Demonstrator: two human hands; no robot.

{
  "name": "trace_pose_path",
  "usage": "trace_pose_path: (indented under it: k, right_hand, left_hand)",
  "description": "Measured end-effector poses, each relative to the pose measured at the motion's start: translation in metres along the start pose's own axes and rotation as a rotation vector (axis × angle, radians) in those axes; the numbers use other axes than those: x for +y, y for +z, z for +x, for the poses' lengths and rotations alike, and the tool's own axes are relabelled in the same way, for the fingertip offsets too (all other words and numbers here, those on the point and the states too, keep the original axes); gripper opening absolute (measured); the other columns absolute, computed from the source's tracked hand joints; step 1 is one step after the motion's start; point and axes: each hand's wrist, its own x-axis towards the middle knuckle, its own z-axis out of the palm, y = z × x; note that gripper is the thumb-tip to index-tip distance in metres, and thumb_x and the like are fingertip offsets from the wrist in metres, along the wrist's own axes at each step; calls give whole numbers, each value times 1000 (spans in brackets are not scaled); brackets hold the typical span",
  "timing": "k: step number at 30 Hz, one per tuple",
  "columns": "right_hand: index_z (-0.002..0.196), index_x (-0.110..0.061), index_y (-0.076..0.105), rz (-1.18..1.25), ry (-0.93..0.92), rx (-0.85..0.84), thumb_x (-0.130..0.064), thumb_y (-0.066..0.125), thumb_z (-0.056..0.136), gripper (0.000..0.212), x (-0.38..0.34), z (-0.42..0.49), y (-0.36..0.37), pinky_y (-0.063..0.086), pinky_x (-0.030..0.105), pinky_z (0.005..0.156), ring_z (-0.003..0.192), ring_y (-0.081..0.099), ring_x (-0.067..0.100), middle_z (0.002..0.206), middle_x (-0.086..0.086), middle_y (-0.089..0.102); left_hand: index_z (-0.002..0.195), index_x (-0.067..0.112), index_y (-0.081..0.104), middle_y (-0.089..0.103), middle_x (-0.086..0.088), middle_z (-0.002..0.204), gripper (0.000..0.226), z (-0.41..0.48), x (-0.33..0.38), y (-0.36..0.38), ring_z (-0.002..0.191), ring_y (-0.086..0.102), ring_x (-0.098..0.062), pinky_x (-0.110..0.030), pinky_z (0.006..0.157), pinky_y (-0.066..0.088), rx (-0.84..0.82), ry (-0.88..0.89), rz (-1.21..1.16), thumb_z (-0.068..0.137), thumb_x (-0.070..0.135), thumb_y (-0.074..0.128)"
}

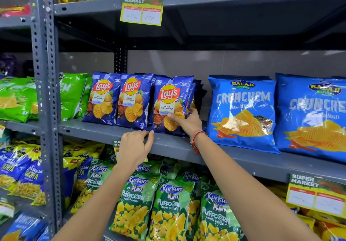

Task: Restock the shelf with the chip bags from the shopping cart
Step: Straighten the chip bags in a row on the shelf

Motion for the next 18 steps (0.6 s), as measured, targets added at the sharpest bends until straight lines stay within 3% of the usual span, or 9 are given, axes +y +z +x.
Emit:
trace_pose_path:
  k: [3,6,10,14,16,18]
  right_hand:
    - [133,-10,40,-117,-170,81,-37,81,68,81,-8,-10,-10,46,42,100,117,54,26,127,12,57]
    - [123,-13,51,-263,-368,270,-37,70,79,54,-19,-21,-32,51,39,85,101,58,22,109,6,61]
    - [109,-13,57,-280,-539,513,-34,61,84,33,-27,-29,-78,40,27,81,100,55,23,105,4,62]
    - [116,-5,56,-440,-541,765,-33,65,83,43,-22,-20,-138,33,31,88,106,50,35,114,16,59]
    - [123,-5,51,-457,-423,753,-37,69,80,57,-16,-13,-158,31,33,90,112,46,36,121,18,54]
    - [129,-6,46,-415,-315,674,-41,73,75,69,-9,-5,-174,32,34,95,120,43,34,126,17,50]
  left_hand:
    - [84,9,69,66,-7,64,46,1,1,0,65,62,-29,-34,63,41,26,-29,-27,90,40,36]
    - [96,8,68,71,-12,79,44,5,14,-1,80,63,-31,-38,66,49,77,-69,-93,89,41,39]
    - [100,16,66,72,-6,92,37,19,54,1,87,63,-24,-39,69,53,120,-48,-294,89,41,41]
    - [109,20,61,70,-1,102,38,47,104,23,93,63,-16,-39,78,53,-3,23,-544,88,48,47]
    - [126,20,49,58,-4,127,53,65,124,40,112,55,-17,-44,95,48,-146,-48,-685,83,51,57]
    - [141,18,28,37,-8,146,82,84,142,57,131,38,-21,-44,110,33,-305,-161,-789,75,49,67]
